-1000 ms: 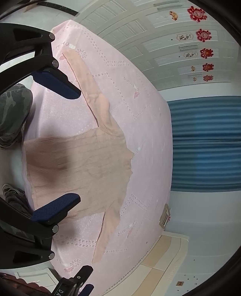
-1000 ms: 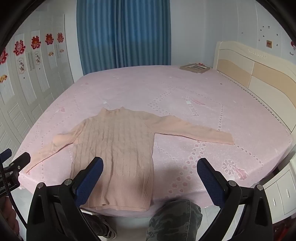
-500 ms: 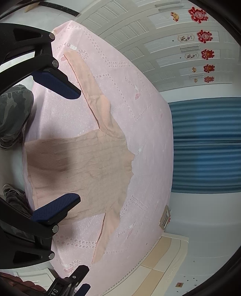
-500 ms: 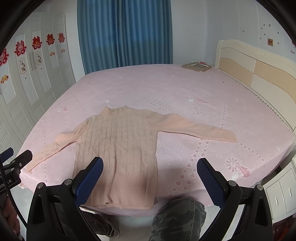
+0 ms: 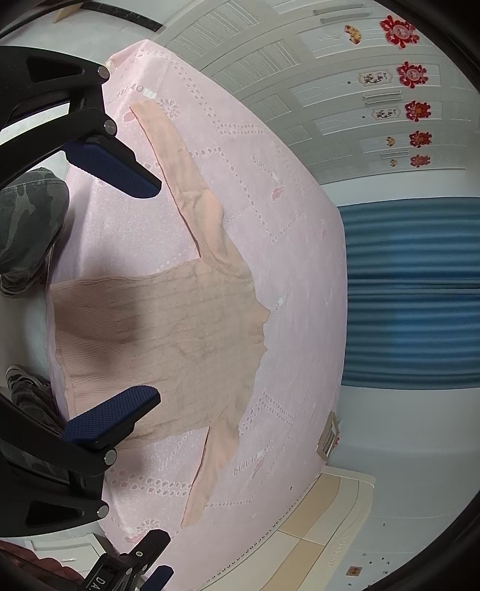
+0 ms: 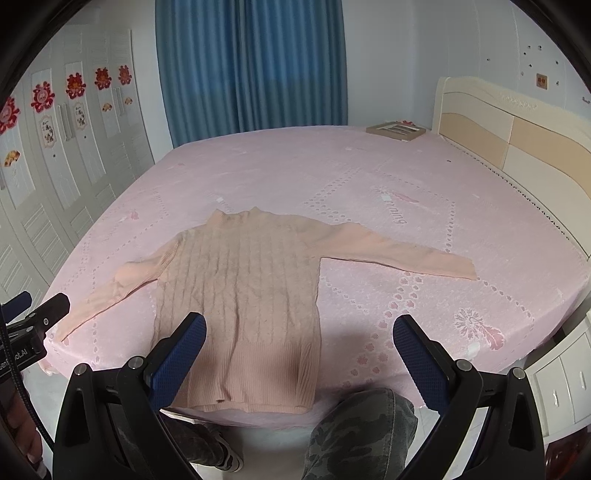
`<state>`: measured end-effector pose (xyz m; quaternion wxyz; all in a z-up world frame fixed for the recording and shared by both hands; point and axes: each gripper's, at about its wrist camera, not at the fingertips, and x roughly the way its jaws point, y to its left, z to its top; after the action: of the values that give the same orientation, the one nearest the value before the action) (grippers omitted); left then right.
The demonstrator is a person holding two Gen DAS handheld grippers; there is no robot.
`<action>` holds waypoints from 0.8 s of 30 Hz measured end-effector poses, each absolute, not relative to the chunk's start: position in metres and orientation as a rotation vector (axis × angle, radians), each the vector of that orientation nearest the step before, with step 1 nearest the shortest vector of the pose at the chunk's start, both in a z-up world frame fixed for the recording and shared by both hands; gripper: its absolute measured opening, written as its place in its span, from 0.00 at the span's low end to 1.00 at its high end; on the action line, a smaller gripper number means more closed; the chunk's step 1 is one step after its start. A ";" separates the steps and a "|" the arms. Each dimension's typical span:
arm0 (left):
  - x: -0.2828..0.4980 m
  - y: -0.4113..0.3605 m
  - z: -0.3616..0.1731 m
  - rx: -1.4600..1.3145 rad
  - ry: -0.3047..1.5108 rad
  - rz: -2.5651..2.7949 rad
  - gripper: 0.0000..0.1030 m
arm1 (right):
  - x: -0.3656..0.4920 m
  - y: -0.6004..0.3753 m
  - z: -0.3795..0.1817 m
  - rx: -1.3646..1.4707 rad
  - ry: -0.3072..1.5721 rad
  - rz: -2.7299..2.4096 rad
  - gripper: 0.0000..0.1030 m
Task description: Fold small clothes
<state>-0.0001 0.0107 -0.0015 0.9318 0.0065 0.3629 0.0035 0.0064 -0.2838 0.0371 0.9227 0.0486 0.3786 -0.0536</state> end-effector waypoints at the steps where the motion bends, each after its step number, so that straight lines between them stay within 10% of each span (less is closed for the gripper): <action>1: 0.000 0.011 -0.001 0.013 0.743 0.008 1.00 | 0.005 -0.284 0.038 0.102 0.775 -0.109 0.97; 24: 0.000 0.014 0.000 -0.002 0.741 0.010 1.00 | 0.000 -0.280 0.047 0.110 0.749 -0.087 0.97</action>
<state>0.0000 0.0137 -0.0002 0.9321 -0.0011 0.3623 0.0048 0.0002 -0.2795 0.0475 0.9283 0.0537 0.3655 -0.0426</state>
